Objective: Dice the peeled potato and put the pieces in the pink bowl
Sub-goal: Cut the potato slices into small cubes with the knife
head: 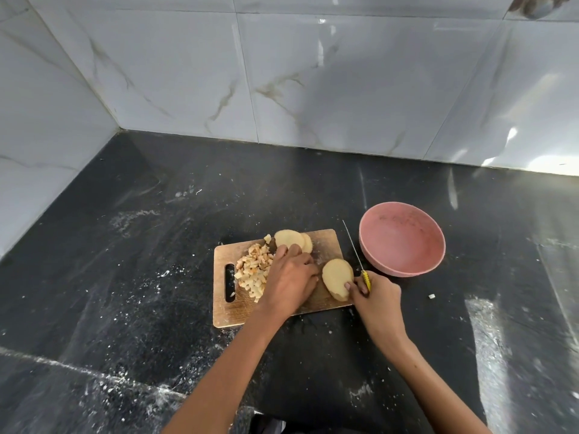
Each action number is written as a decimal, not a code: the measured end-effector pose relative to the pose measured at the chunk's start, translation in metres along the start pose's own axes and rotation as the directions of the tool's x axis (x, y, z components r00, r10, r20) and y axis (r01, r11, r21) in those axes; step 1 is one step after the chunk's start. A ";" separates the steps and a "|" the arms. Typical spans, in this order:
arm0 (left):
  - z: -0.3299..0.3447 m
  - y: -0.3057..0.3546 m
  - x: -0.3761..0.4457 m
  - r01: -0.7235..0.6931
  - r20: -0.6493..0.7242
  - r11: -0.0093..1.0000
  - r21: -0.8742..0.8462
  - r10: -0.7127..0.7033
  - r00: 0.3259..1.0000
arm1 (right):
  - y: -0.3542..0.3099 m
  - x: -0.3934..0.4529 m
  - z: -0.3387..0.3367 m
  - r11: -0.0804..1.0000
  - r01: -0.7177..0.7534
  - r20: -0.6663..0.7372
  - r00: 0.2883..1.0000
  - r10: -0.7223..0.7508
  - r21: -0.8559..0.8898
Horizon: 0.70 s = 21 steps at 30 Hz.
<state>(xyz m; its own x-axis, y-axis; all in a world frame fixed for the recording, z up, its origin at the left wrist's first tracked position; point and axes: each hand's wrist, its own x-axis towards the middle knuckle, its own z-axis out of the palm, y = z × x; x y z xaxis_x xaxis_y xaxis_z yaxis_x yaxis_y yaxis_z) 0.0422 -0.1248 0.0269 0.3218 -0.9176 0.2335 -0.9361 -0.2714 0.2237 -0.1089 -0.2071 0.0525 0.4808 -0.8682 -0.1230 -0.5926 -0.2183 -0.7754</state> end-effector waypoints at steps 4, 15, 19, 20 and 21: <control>-0.006 0.002 -0.006 0.056 -0.044 0.998 -0.018 -0.056 0.997 | 0.000 0.003 0.006 0.989 0.039 0.071 0.997 -0.029 -0.140; -0.030 -0.022 -0.036 0.507 -0.129 0.812 -0.289 -0.558 0.820 | -0.010 0.007 0.000 0.933 0.144 0.137 0.985 -0.104 -0.328; -0.038 -0.021 -0.036 0.509 -0.164 0.804 -0.307 -0.572 0.804 | -0.013 0.008 -0.007 0.981 0.048 0.208 0.978 -0.008 -0.189; -0.039 -0.021 -0.035 0.509 -0.178 0.812 -0.285 -0.566 0.805 | -0.014 0.008 -0.010 0.985 0.031 0.233 0.972 0.009 -0.167; -0.040 -0.021 -0.034 0.512 -0.181 0.821 -0.252 -0.560 0.809 | -0.013 0.008 -0.013 0.986 0.027 0.257 0.966 0.017 -0.167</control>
<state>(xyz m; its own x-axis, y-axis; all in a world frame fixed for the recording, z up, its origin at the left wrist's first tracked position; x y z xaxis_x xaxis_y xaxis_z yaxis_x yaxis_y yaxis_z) 0.0562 -0.0760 0.0518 0.8098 -0.5376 0.2349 -0.5684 -0.6196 0.5414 -0.1057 -0.2166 0.0699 0.6206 -0.7279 -0.2916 -0.6792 -0.3131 -0.6638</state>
